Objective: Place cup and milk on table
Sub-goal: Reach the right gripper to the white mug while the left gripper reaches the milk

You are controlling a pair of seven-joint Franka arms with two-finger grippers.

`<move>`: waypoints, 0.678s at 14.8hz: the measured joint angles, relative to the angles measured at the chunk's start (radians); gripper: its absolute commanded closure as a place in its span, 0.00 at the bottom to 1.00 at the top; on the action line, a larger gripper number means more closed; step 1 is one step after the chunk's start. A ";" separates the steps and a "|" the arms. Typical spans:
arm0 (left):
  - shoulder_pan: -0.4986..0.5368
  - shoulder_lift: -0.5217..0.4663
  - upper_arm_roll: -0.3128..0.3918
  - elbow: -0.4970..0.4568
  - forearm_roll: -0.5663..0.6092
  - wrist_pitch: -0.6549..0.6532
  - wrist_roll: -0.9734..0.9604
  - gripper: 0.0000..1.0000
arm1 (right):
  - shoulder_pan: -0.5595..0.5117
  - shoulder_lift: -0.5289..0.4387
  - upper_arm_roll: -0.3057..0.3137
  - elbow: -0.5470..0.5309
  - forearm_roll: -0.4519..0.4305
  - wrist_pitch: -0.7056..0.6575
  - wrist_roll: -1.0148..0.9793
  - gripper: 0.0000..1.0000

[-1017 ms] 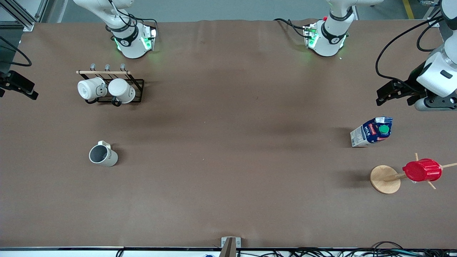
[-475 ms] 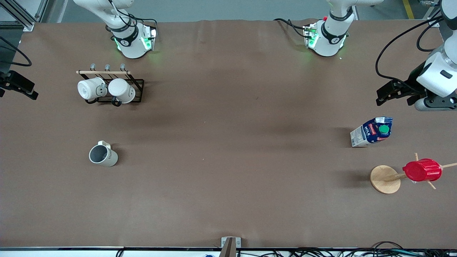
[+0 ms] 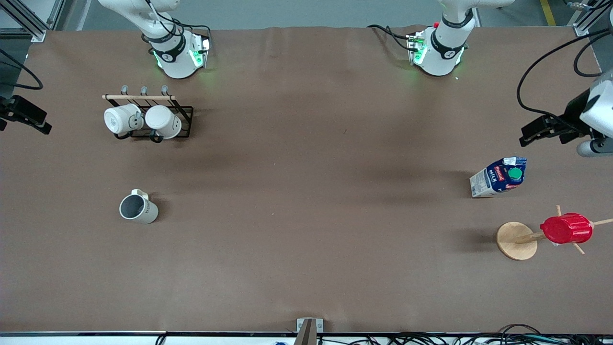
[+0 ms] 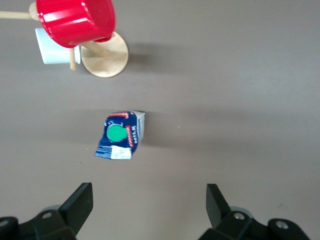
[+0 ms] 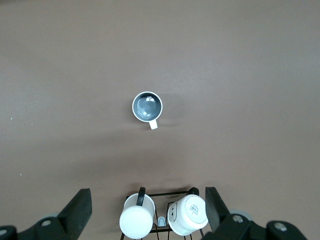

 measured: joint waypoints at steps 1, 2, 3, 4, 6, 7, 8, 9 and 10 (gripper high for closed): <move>0.000 0.015 0.023 -0.005 0.001 0.020 0.029 0.00 | 0.000 0.012 0.000 -0.001 0.000 0.000 -0.007 0.00; 0.000 0.031 0.048 -0.010 0.001 0.042 0.062 0.00 | 0.000 0.029 0.000 -0.002 0.000 0.002 -0.024 0.00; 0.001 0.048 0.074 -0.015 0.001 0.066 0.090 0.00 | 0.000 0.049 0.000 -0.002 0.000 0.004 -0.051 0.00; 0.002 0.066 0.096 -0.024 0.001 0.092 0.107 0.00 | -0.001 0.068 -0.001 -0.004 0.000 0.008 -0.080 0.00; 0.007 0.091 0.113 -0.060 0.001 0.162 0.119 0.00 | -0.004 0.101 -0.004 -0.030 0.003 0.073 -0.115 0.00; 0.008 0.099 0.118 -0.086 0.001 0.206 0.119 0.00 | -0.004 0.118 -0.005 -0.060 0.003 0.135 -0.124 0.00; 0.007 0.105 0.123 -0.112 0.001 0.244 0.119 0.00 | -0.004 0.140 -0.004 -0.097 0.003 0.209 -0.136 0.00; 0.007 0.111 0.129 -0.132 0.001 0.270 0.119 0.00 | -0.004 0.168 -0.004 -0.135 0.003 0.287 -0.154 0.00; 0.007 0.119 0.132 -0.147 0.001 0.288 0.119 0.00 | -0.004 0.202 -0.004 -0.168 0.003 0.362 -0.171 0.00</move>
